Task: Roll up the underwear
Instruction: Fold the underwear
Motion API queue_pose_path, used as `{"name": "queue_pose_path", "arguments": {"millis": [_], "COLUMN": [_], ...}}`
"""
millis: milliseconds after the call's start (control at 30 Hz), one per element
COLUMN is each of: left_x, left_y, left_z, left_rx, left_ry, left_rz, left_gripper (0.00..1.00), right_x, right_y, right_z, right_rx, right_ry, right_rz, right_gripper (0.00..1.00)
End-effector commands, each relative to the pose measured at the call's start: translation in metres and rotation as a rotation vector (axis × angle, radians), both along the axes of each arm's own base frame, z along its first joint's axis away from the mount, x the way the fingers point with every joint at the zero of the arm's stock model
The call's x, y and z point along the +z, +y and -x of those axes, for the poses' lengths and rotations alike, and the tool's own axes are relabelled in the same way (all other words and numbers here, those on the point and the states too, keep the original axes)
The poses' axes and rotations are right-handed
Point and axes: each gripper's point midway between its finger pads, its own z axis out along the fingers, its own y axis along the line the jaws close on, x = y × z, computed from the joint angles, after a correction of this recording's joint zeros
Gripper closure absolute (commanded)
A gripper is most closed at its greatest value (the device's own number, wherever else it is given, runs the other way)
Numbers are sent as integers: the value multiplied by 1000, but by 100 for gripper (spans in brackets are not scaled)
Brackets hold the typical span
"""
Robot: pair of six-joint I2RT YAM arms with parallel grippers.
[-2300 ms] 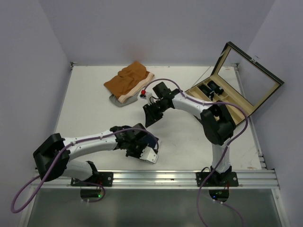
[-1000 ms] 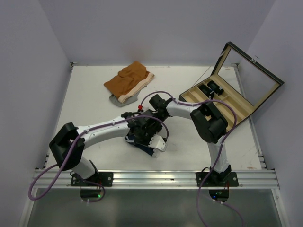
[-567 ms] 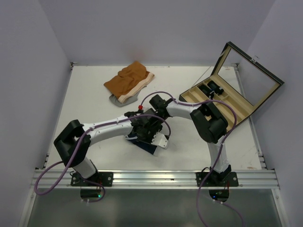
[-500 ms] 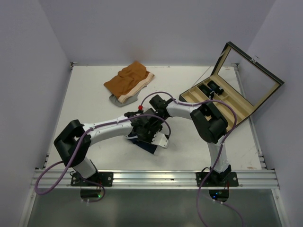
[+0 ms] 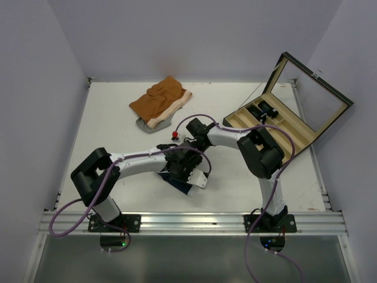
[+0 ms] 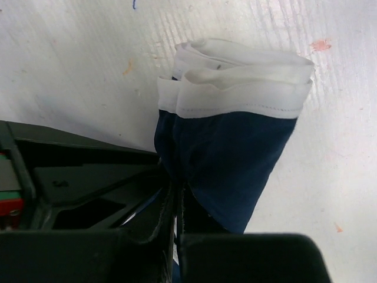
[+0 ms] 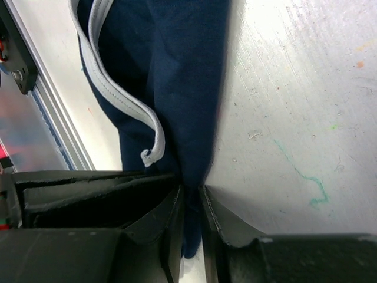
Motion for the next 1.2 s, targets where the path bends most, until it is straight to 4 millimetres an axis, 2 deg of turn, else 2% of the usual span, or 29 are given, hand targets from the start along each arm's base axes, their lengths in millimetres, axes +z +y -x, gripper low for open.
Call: {"name": "queue_pose_path", "arguments": {"millis": [0,33,133,267,300,367,400,467,500,733,933,1067,1167], "left_x": [-3,-6,-11,-17,-18,-16,-11,-2,6,56,96,117,152], "left_y": [-9,-8,-6,-4,-3,-4,-6,-11,-13,-27,-29,-21,-3], "left_z": [-12,-12,-12,-14,-15,-17,-18,-22,-24,-37,-52,-54,-51], "left_rx": [-13,-12,-5,2,8,16,21,34,38,70,94,128,214], "left_ry": [-56,-54,-56,-68,-74,-80,-89,-100,-115,-185,-289,-329,-353], "left_rz": [28,20,13,4,-1,7,21,46,62,130,181,195,277], "left_gripper": [95,94,91,71,58,40,27,21,1,0,0,0,0], "right_x": [7,8,21,46,51,65,70,80,85,114,121,126,135], "right_y": [-2,-2,-3,-10,-14,-19,-20,-26,-26,-34,-42,-45,-43], "right_z": [-8,-9,-19,-41,-47,-49,-48,-44,-40,-30,-24,-26,-22], "right_rx": [29,29,14,-30,-45,-60,-62,-73,-72,-104,-132,-157,-159], "right_ry": [-84,-92,-142,-207,-210,-209,-195,-186,-176,-160,-149,-160,-142], "right_rz": [15,17,23,11,9,-10,-30,-45,-62,-134,-159,-168,-201], "right_gripper": [73,68,63,60,60,61,62,65,67,74,78,82,85]}}
